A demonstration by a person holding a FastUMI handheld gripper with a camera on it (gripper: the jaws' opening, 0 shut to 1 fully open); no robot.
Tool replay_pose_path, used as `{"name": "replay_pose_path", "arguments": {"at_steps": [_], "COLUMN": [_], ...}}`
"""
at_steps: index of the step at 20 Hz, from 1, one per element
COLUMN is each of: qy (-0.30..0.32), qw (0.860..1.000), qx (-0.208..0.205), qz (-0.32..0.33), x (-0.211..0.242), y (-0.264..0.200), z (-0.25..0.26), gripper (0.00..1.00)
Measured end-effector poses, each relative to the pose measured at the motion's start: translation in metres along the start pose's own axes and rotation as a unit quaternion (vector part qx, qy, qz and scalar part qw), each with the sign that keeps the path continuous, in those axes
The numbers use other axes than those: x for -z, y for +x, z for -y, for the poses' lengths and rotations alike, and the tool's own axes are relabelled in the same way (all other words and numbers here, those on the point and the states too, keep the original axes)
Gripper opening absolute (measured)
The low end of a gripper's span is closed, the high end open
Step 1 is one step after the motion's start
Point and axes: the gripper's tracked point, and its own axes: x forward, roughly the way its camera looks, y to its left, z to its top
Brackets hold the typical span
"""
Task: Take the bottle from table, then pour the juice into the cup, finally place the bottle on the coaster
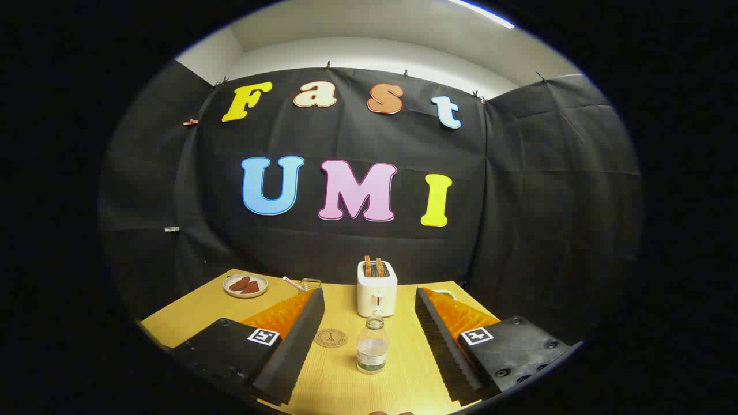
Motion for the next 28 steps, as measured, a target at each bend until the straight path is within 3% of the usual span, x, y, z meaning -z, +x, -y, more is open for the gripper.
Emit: {"name": "replay_pose_path", "arguments": {"at_steps": [11,24,28], "qy": [-0.002,0.007,0.002], "qw": [1.0,0.999,0.998], "qx": [0.003,-0.033,-0.06], "qz": [-0.006,-0.03,-0.034], "x": [0.009,0.04,0.064], "y": [0.003,0.046,0.068], "z": [0.0,0.013,0.018], "gripper": [0.97,0.97,0.98]}}
